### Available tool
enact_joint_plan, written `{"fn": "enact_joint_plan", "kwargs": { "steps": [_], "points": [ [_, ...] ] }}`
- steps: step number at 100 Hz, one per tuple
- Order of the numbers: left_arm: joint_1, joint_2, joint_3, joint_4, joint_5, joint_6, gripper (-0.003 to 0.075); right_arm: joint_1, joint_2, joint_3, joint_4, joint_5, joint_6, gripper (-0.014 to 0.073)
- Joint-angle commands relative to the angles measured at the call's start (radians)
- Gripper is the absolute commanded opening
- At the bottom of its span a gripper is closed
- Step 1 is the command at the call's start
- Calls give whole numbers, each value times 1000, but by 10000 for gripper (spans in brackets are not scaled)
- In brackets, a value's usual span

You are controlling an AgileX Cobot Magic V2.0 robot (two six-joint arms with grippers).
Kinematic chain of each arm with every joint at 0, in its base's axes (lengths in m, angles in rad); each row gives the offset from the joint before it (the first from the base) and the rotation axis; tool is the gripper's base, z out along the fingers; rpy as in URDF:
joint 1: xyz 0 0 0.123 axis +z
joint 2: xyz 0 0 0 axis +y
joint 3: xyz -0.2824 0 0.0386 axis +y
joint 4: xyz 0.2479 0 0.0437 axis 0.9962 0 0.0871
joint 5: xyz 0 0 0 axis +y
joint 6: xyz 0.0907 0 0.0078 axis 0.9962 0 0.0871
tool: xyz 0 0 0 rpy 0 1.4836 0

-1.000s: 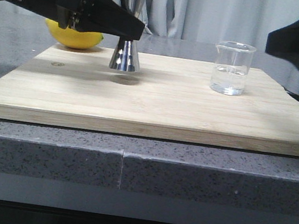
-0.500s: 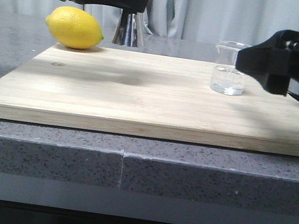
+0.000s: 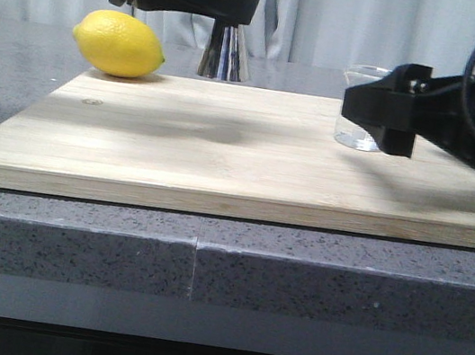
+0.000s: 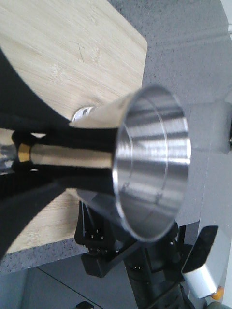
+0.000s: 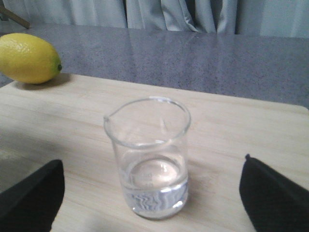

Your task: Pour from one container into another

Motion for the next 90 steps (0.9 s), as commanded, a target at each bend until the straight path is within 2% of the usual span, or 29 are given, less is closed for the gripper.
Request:
{"fn": "enact_joint_plan", "kwargs": {
  "steps": [1, 47, 54, 79, 90],
  "points": [
    [-9, -55, -28, -70, 107, -10, 71, -2, -5, -46, -23, -89, 14, 666],
    [-9, -55, -28, -69, 107, -12, 71, -2, 93, -123, -42, -104, 18, 661],
    [-9, -55, -28, -69, 107, -12, 71, -2, 93, -123, -42, -104, 18, 631],
    [-9, -55, -28, -69, 107, -12, 71, -2, 93, -123, -42, -104, 18, 439],
    [-9, -55, -28, -69, 107, -12, 71, -2, 93, -123, -42, -104, 18, 416]
  ]
}}
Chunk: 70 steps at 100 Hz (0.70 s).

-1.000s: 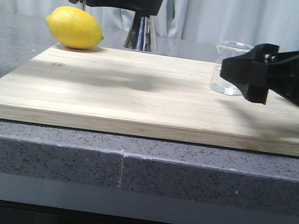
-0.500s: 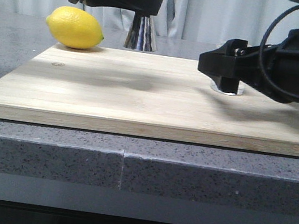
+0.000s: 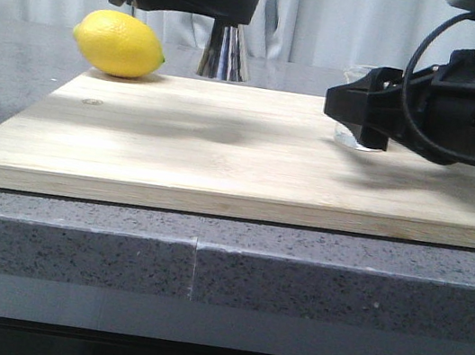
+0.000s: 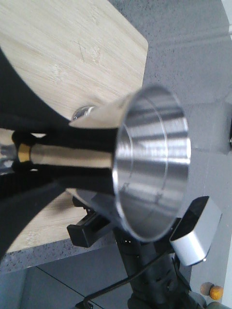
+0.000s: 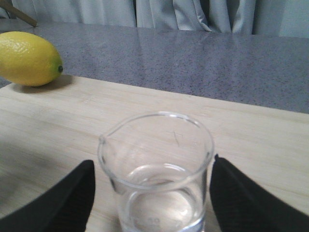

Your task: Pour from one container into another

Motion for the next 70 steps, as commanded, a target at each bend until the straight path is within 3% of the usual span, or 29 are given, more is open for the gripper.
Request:
{"fn": "enact_joint_plan", "kwargs": {
  "steps": [1, 24, 46, 70],
  "points": [
    [-9, -55, -28, -69, 107, -8, 71, -2, -31, -24, -4, -83, 0, 416],
    [-9, -55, -28, -69, 107, -8, 71, -2, -31, -24, -4, -83, 0, 409],
    [-9, -55, -28, -69, 107, -8, 71, -2, -31, -24, -8, -93, 0, 261],
    [-9, -55, -28, -69, 107, -8, 71, -2, -31, -24, -12, -120, 0, 237]
  ]
}}
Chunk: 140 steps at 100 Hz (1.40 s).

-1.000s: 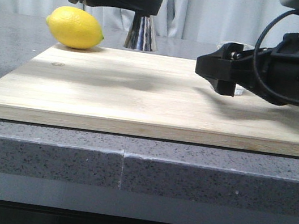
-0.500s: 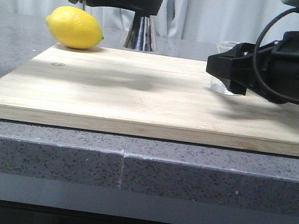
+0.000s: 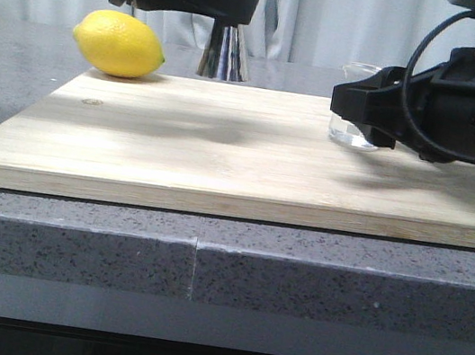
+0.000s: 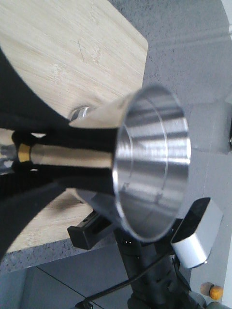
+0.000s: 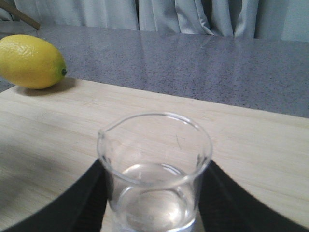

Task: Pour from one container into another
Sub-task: 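Grasp the glass beaker with the right gripper and lift it, then carry the beaker with the right gripper above the held jigger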

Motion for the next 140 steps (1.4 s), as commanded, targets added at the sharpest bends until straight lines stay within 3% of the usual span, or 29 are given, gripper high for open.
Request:
{"fn": "enact_joint_plan", "kwargs": {
  "steps": [1, 49, 99, 123, 140],
  "points": [
    [-7, -55, -28, -69, 107, -6, 71, -2, -31, -24, -5, -104, 0, 237],
    [-25, -55, -28, -68, 107, -6, 71, -3, -111, -24, -36, -63, 0, 237],
    [-41, -55, -28, -68, 107, -6, 71, -3, -353, -279, -236, 457, 0, 237],
    [-42, -55, -28, -68, 107, -6, 71, 1, -379, -420, -263, 605, 0, 237],
    [-59, -55, -28, -67, 107, -6, 71, 61, -379, -479, -333, 711, 0, 237]
  ]
}}
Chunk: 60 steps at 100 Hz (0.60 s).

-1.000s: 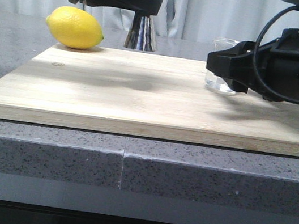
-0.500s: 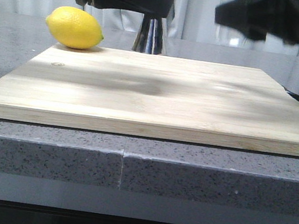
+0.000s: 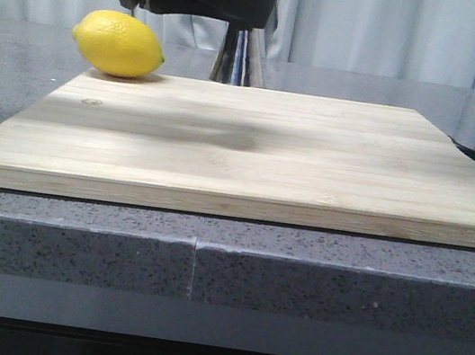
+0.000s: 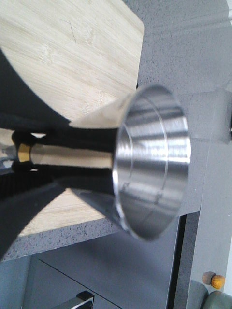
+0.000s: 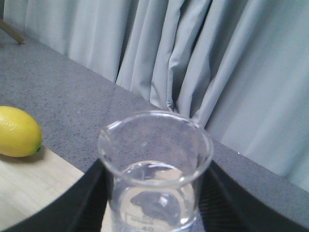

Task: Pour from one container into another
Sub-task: 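Carry the beaker with the right gripper above the held jigger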

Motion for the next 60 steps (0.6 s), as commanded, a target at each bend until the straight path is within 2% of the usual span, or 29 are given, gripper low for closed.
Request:
{"fn": "enact_joint_plan", "kwargs": {
  "steps": [1, 25, 60],
  "points": [
    [-18, -54, -28, -67, 107, -6, 71, 29, -34, -54, -38, -29, -1, 237],
    [-19, -54, -28, -65, 107, -6, 71, 105, -34, -56, -74, -24, -1, 237],
    [-19, -54, -28, -61, 107, -6, 71, 143, -34, -56, -153, -14, -1, 237]
  ]
}}
